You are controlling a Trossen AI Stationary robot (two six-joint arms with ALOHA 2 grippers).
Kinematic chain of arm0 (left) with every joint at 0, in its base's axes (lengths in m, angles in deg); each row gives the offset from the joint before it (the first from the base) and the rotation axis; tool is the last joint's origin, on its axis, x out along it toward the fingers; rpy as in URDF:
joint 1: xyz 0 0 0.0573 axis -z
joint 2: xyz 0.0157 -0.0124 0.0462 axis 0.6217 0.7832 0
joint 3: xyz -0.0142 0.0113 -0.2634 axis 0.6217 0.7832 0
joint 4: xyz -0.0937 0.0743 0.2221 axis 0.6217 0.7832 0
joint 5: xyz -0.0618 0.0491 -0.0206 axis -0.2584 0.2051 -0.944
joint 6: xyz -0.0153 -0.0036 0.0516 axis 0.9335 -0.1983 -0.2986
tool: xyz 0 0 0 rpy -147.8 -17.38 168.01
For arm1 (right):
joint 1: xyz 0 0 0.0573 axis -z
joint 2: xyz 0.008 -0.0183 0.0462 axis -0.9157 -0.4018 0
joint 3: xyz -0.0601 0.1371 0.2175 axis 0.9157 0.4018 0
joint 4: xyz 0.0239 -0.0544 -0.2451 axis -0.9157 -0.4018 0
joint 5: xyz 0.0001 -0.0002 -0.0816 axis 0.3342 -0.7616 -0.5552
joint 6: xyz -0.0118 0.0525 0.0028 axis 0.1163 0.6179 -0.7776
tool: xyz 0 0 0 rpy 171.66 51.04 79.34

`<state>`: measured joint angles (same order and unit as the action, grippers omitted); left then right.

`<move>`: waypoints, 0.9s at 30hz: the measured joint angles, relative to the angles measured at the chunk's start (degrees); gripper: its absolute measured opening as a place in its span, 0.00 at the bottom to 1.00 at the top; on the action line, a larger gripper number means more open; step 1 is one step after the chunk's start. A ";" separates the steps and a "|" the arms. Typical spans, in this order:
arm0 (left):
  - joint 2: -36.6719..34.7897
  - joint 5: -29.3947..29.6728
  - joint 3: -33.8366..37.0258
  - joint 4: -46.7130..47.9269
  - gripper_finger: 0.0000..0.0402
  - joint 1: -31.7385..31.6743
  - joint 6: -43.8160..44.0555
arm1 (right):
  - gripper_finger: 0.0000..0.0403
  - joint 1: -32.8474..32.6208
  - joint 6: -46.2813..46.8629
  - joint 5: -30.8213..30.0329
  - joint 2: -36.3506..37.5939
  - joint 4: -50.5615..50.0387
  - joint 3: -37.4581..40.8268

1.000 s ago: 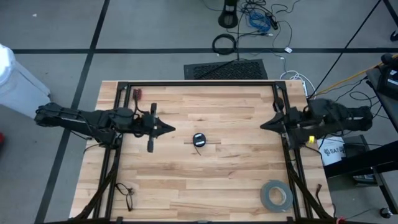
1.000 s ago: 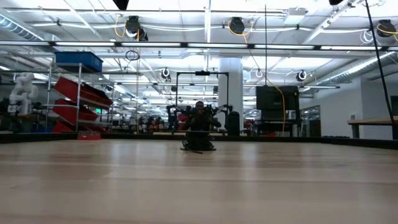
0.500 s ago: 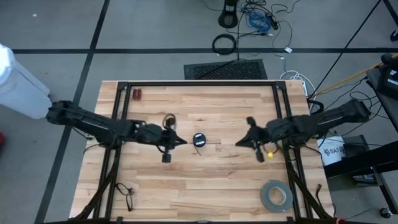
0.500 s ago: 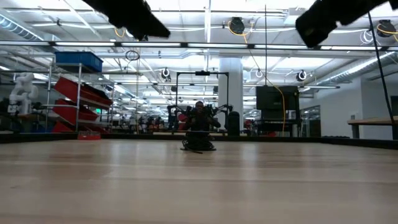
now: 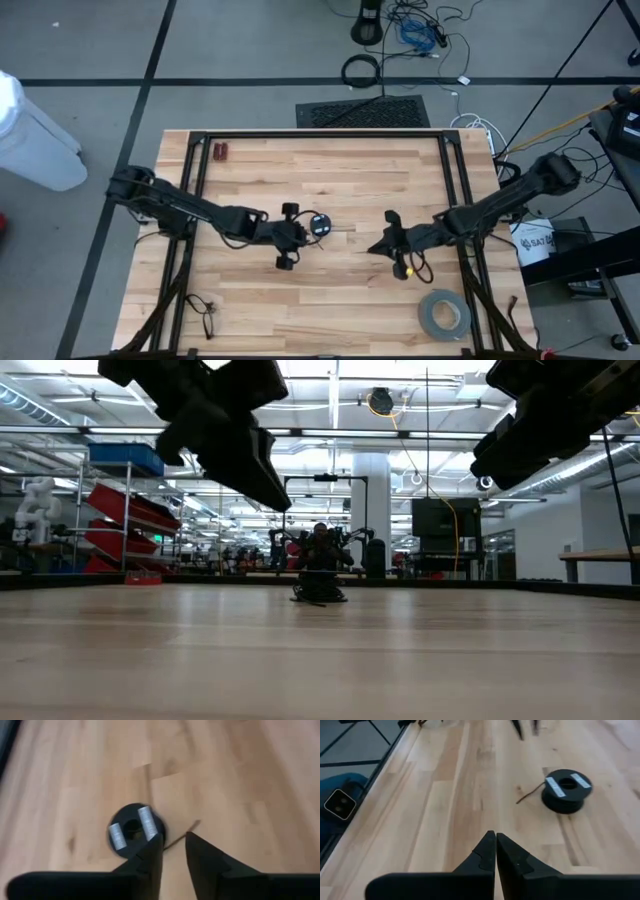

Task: Coil cords
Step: Uncoil the black wire from the spool

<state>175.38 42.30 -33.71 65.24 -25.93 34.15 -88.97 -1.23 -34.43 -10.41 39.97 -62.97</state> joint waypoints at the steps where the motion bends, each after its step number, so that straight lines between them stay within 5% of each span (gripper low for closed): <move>1: 0.34 1.23 -0.17 -0.04 0.26 0.31 -0.02 | 0.00 -0.25 0.16 0.00 -0.75 0.83 0.00; 11: 0.07 13.07 -0.22 -4.50 0.30 5.35 -11.95 | 0.00 -2.23 2.51 -0.07 -5.76 9.31 0.00; 20: 1.09 10.15 -3.58 7.36 0.30 1.54 -13.85 | 0.00 -2.19 0.24 -0.12 -8.16 18.08 -0.02; 27: 2.33 4.30 -3.65 7.34 0.38 -0.28 -18.95 | 0.00 -2.05 -0.10 -1.73 -8.16 18.59 -0.02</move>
<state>177.72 46.60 -37.36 72.58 -26.21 15.21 -91.02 -1.32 -36.15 -18.57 58.55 -62.99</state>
